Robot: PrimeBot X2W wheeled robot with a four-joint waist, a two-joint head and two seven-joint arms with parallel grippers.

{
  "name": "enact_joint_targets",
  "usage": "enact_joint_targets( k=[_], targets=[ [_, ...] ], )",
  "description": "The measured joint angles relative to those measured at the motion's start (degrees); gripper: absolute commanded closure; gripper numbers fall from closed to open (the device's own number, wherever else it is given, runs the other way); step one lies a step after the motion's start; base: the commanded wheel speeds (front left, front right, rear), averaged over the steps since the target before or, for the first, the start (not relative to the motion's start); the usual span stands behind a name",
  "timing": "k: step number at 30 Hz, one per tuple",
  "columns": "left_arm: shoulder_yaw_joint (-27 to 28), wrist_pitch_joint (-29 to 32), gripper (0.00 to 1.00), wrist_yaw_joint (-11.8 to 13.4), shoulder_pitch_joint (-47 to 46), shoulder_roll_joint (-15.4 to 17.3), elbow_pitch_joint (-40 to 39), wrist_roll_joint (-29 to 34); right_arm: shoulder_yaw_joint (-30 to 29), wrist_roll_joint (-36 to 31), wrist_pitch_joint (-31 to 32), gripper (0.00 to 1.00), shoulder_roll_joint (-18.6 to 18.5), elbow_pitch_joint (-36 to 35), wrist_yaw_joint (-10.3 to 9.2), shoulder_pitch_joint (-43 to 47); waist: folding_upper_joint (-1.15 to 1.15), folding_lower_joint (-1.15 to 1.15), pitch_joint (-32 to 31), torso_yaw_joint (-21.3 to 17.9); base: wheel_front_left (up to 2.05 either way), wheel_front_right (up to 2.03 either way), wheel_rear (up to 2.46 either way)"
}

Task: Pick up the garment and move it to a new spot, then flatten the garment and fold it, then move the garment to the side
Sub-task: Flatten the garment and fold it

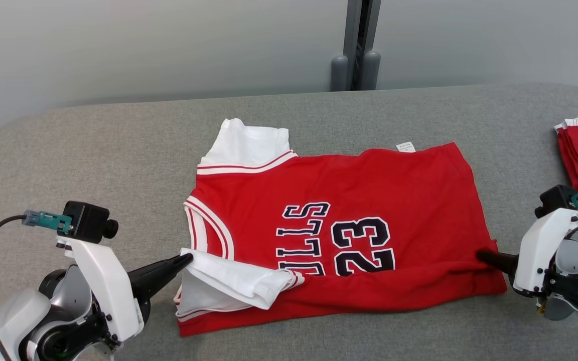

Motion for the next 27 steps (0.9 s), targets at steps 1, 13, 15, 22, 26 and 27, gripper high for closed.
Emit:
enact_joint_targets(
  k=[1, 13, 15, 22, 26, 27],
  targets=[
    [0.0, -0.1, 1.0, 0.1, -0.2, -0.3, 0.7, 0.3, -0.1, -0.2, -0.5, 1.0, 0.3, 0.2, -0.01, -0.1, 0.0, 0.0, 0.2, 0.0, 0.0, 0.0, 0.0],
    [-0.6, -1.5, 1.0, 0.3, -2.7, -3.8, 7.3, 3.1, -0.8, -3.0, -7.0, 1.0, 2.1, 2.0, 0.0, -1.3, 0.0, 0.0, 2.2, -0.2, 0.0, 0.0, 0.0],
    [-0.8, -1.9, 1.0, 0.3, -3.0, -4.6, 8.2, 3.5, -0.7, -3.2, -7.6, 1.0, 2.3, 2.2, 0.0, -1.4, 0.0, 0.0, 2.5, -0.2, 0.0, 0.0, 0.0],
    [-0.9, -3.5, 1.0, -0.1, -4.5, -6.7, 11.4, 4.9, -0.5, -3.9, -9.3, 0.16, 3.2, 3.6, 0.0, -2.1, 0.0, 0.0, 3.4, -0.1, 0.0, 0.0, 0.0],
    [-0.1, -6.4, 0.0, 1.4, -4.9, -8.8, 14.6, 5.7, -0.7, -3.7, -10.4, 0.0, 4.3, 4.5, -0.01, -2.5, 0.0, 0.0, 3.8, 0.3, 0.0, 0.0, 0.0],
    [0.5, -7.6, 0.0, 1.9, -5.0, -9.4, 15.3, 5.8, -0.9, -3.7, -11.0, 0.0, 4.3, 4.9, -0.01, -2.6, 0.0, 0.0, 3.9, 0.4, 0.0, 0.0, 0.0]
  ],
)
